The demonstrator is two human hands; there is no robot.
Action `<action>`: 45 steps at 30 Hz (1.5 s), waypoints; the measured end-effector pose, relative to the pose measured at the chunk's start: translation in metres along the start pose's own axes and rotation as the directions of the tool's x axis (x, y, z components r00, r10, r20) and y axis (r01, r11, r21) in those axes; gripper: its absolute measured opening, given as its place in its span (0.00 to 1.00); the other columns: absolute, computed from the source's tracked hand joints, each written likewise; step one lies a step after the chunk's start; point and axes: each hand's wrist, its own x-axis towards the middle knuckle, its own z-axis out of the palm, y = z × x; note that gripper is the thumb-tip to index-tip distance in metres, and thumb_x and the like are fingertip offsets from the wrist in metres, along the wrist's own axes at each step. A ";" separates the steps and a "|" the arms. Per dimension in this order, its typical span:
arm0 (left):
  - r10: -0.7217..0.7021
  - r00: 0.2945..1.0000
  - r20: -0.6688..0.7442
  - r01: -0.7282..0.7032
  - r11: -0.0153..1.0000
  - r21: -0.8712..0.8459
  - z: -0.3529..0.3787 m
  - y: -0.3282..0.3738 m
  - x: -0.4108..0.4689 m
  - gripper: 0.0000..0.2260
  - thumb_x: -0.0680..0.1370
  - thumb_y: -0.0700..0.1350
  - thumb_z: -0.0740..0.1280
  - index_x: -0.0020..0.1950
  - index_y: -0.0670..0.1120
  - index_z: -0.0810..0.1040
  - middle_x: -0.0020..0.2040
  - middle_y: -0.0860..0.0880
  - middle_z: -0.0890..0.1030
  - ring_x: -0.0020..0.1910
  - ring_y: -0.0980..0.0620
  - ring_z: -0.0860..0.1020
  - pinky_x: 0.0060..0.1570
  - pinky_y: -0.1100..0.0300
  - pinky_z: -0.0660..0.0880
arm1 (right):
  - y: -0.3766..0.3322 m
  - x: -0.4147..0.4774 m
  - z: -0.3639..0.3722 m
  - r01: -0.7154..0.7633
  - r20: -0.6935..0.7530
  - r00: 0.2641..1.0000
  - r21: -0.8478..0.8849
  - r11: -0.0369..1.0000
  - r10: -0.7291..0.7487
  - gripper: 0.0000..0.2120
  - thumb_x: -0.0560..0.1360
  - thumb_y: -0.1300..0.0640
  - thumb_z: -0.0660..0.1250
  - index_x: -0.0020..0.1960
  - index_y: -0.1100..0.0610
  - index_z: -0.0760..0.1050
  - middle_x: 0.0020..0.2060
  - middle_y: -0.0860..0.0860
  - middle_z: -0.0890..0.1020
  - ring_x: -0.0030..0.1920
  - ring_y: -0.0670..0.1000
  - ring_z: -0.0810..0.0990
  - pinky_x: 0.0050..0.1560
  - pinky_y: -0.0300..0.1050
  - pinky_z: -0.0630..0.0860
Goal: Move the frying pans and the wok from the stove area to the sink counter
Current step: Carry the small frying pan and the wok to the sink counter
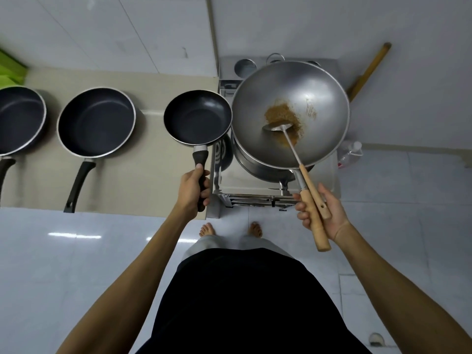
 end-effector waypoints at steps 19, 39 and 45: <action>-0.031 0.999 0.022 0.036 0.965 -0.261 0.024 -0.007 -0.021 0.15 0.86 0.52 0.57 0.52 0.42 0.75 0.29 0.51 0.71 0.21 0.57 0.61 0.17 0.66 0.60 | 0.011 0.020 0.027 0.042 0.025 0.999 0.078 0.996 -0.044 0.23 0.77 0.40 0.62 0.53 0.61 0.74 0.27 0.50 0.71 0.20 0.45 0.69 0.19 0.36 0.67; -0.077 0.996 -0.043 0.056 0.927 -0.372 -0.119 -0.036 -0.108 0.12 0.85 0.51 0.56 0.54 0.43 0.73 0.28 0.52 0.69 0.20 0.56 0.60 0.18 0.65 0.58 | 0.108 -0.008 0.131 0.199 -0.080 0.977 -0.012 0.980 -0.199 0.20 0.80 0.43 0.60 0.41 0.59 0.72 0.26 0.49 0.70 0.19 0.44 0.69 0.16 0.35 0.66; -0.024 0.992 -0.121 -0.024 0.925 -0.380 -0.218 -0.050 -0.162 0.13 0.84 0.51 0.56 0.54 0.43 0.74 0.29 0.52 0.70 0.20 0.55 0.61 0.19 0.65 0.58 | 0.179 -0.004 0.192 0.139 0.004 0.990 -0.061 0.988 -0.139 0.21 0.81 0.42 0.56 0.43 0.59 0.71 0.26 0.49 0.68 0.18 0.43 0.68 0.15 0.36 0.65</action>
